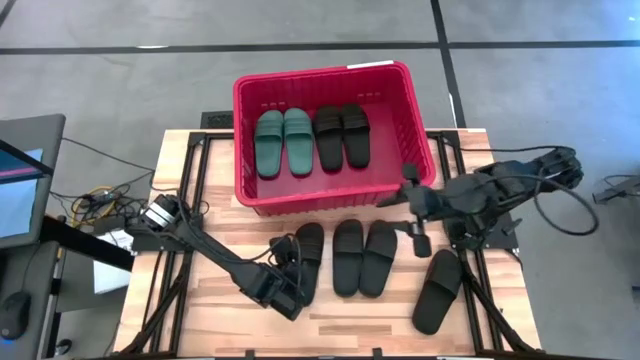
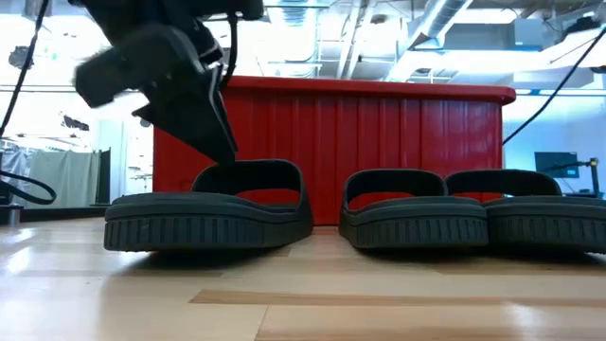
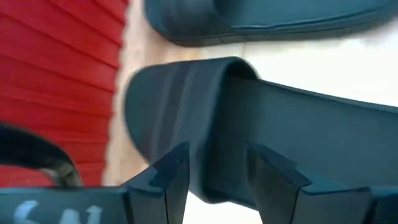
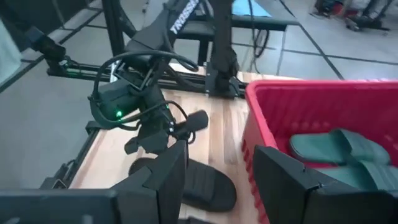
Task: Pick and place slides into bin
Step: Put the black slipper into the red container
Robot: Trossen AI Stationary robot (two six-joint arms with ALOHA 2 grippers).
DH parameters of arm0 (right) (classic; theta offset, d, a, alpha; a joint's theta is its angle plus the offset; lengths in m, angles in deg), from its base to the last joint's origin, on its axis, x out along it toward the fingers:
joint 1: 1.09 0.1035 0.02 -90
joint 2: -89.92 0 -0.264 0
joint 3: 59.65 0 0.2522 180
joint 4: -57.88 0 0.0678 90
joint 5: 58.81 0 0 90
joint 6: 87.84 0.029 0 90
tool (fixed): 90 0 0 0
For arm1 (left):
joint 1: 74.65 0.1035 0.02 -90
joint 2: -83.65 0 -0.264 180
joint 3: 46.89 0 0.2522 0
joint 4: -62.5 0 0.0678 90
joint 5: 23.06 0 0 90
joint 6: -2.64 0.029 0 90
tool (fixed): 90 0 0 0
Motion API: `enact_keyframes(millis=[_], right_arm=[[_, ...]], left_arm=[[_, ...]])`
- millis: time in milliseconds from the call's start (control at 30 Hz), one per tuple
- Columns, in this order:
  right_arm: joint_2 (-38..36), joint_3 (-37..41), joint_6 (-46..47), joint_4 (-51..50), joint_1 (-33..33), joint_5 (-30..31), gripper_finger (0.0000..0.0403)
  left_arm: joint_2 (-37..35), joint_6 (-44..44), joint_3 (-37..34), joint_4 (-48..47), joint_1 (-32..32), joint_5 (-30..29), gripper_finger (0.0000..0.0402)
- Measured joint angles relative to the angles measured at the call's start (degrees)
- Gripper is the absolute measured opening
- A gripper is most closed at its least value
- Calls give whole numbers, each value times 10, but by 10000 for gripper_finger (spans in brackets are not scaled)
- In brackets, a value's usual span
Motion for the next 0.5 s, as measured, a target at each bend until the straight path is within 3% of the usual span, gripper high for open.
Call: enact_keyframes(millis=[167, 500], right_arm=[[-24, 0, 39, -38, 44, 69, 168], [-30, 0, 69, -64, 103, 121, 168]], left_arm=[[1, 3, 0, -5, 13, -44, 141], [1, 146, 0, 53, 41, 36, 141]])
